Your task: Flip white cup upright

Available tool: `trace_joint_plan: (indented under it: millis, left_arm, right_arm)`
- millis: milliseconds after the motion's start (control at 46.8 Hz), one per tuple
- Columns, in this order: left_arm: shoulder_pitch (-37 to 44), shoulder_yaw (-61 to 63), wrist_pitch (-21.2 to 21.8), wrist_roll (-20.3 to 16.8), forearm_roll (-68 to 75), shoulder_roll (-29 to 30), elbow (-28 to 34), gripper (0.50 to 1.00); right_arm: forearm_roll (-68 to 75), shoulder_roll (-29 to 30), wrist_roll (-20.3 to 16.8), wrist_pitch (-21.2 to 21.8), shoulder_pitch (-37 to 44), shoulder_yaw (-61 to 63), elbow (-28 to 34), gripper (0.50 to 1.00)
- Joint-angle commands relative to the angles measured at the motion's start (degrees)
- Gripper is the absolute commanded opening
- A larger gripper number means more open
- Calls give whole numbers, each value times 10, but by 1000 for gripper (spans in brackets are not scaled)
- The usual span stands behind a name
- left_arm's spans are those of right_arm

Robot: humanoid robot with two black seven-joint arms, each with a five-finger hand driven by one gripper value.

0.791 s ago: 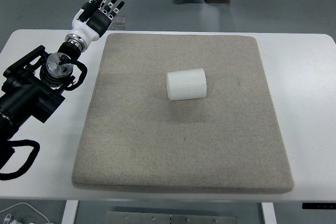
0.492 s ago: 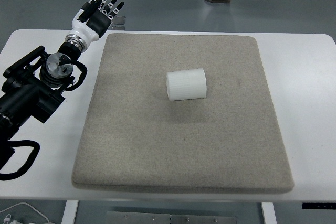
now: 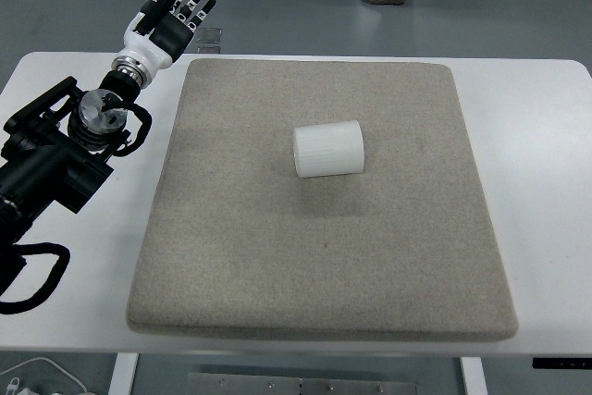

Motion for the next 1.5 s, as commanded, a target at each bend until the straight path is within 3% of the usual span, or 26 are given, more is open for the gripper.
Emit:
trace_joint_plan:
  millis: [0,385,684,963,1219,1476]
  left_arm:
    - [-4,2,0,1,3,1,3,996]
    - [-47,21,15,0,188,-3,3,994]
    - [-103,97,7,9,215,1,-11,994]
    - [-113,176,12,23,296,69,-157,994]
    - [-117,188,19,91,395,139,-319,994]
    - [-131,204,38,162,496,145,-372,990]
  right_arm:
    - [0,0,0,0,0,0,0,930]
    - [0,0,0,0,0,0,0,930]
    - [0,0,0,1,0,0,0,930]
    - [0,0,0,0,0,0,0,930]
    - [0,0,0,0,0,0,0,930]
    - [0,0,0,0,0,0,-1,930]
